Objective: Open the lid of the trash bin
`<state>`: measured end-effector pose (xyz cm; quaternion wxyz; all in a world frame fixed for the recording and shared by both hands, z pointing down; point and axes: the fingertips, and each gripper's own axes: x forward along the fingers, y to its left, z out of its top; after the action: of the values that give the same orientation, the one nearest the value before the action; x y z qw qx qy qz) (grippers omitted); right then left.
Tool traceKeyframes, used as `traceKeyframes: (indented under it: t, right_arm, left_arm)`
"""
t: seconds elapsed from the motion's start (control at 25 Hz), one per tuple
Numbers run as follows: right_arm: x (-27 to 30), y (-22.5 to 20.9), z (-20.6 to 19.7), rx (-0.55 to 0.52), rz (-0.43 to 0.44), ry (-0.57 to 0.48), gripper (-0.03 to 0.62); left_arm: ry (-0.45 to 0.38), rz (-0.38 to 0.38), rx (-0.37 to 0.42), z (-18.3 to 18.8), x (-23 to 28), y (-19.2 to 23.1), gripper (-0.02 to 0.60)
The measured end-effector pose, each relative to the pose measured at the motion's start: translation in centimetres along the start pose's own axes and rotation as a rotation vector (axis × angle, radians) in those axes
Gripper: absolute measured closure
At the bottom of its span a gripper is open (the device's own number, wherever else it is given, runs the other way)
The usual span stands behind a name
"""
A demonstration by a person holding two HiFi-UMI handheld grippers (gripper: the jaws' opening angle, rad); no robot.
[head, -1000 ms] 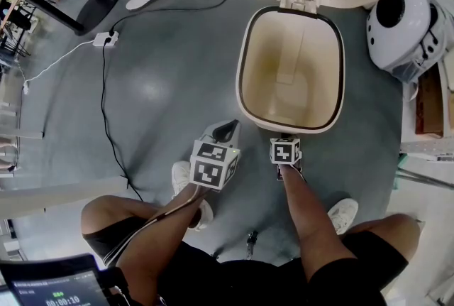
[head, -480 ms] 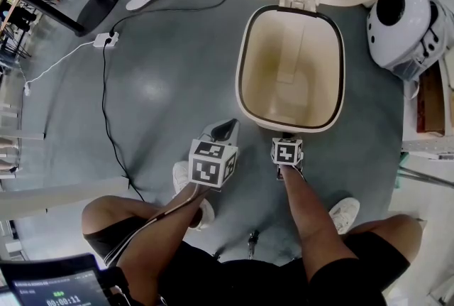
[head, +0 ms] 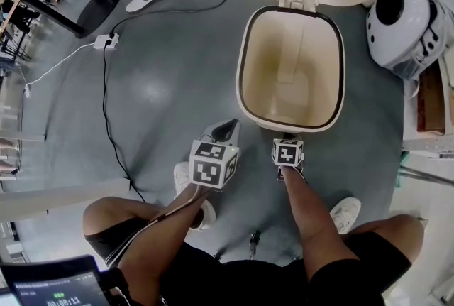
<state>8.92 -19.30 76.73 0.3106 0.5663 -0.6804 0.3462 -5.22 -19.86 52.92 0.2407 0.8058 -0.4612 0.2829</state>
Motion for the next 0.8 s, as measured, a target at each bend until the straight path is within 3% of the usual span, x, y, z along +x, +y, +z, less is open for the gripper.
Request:
traceKeyframes:
  t: [0.8]
  right_arm:
    - [-0.93, 0.32, 0.16, 0.006, -0.017, -0.038, 0.589]
  left_arm:
    - [0.000, -0.016, 0.014, -0.32, -0.40, -0.59, 0.581]
